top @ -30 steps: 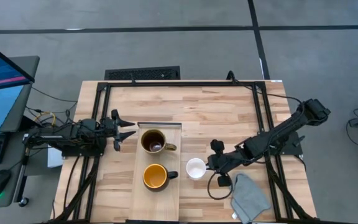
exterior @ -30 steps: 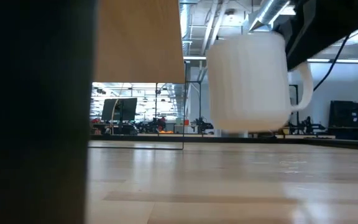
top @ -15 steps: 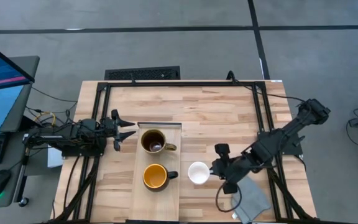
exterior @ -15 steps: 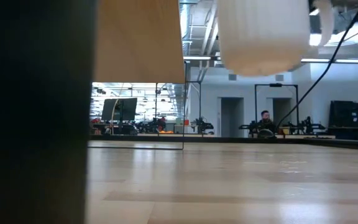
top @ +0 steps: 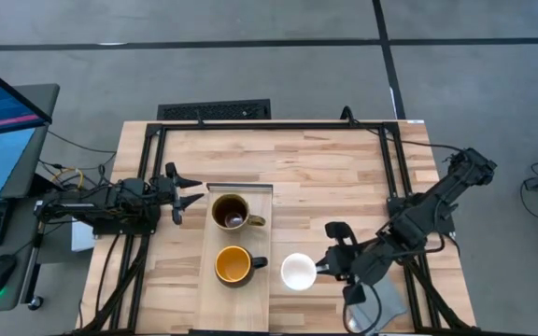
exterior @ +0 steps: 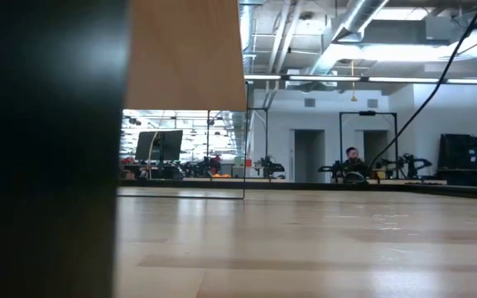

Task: Stack small to large cups/mugs on shelf
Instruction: Put the white mug on the shelf

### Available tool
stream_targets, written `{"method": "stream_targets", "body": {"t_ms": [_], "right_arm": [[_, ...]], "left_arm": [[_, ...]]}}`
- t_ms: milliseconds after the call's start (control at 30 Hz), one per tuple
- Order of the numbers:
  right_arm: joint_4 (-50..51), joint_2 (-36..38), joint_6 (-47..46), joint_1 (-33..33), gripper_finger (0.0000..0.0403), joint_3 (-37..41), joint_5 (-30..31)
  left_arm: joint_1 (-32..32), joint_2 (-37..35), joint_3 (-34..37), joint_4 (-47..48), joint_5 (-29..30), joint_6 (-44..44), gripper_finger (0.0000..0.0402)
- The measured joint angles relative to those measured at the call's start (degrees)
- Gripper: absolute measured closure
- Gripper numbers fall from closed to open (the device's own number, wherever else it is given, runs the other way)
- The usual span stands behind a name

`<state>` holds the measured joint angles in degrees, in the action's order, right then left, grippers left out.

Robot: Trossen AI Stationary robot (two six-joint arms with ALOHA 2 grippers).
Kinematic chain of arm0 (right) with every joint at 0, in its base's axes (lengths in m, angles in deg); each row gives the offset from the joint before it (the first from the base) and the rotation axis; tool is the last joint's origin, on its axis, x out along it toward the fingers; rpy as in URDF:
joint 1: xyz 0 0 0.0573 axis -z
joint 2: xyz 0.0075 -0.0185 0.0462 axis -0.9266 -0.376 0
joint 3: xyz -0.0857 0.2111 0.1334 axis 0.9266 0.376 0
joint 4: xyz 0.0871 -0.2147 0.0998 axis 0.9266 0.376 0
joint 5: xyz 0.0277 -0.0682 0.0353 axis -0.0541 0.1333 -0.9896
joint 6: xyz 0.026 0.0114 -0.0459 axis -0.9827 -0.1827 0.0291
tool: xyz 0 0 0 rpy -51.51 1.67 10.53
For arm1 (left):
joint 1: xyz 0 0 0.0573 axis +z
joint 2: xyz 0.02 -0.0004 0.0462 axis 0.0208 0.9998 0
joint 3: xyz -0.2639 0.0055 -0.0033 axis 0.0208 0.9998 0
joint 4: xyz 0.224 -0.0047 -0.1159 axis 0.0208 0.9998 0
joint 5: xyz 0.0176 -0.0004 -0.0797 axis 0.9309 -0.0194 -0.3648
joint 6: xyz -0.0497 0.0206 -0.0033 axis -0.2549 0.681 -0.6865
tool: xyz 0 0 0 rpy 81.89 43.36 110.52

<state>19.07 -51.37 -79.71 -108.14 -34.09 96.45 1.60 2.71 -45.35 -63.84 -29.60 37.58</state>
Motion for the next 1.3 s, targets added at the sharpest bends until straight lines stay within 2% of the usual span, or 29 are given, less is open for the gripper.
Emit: {"method": "stream_targets", "body": {"t_ms": [133,367,567,767,933,1300], "right_arm": [[-1.02,-0.03,0.99,-0.24,0.0334,-1.37,0.02],[-8.78,-0.07,6.47,-0.64,0.0334,-1.39,-0.22],[-13.81,-0.13,7.24,-0.66,0.0334,-1.39,-0.32],[-18.92,-4.27,13.21,0.2,0.0334,-2.16,-3.06],[-15.24,-10.22,14.04,1.13,0.0334,-8.49,-3.58],[-2.34,-25.23,16.13,2.88,0.0334,-29.24,-4.57]], "left_arm": [[0.02,0.01,0.0,0.0,0.0,0.0,0.0232],[0.0,-0.01,0.0,-0.02,0.01,0.0,0.0232],[0.01,0.0,0.0,-0.03,0.0,0.0,0.0232],[0.02,0.01,0.0,-0.02,0.01,0.0,0.0232],[0.01,0.0,0.0,-0.02,-0.01,0.42,0.0232],[0.0,-0.01,0.0,-0.02,-0.03,0.44,0.0232]]}}
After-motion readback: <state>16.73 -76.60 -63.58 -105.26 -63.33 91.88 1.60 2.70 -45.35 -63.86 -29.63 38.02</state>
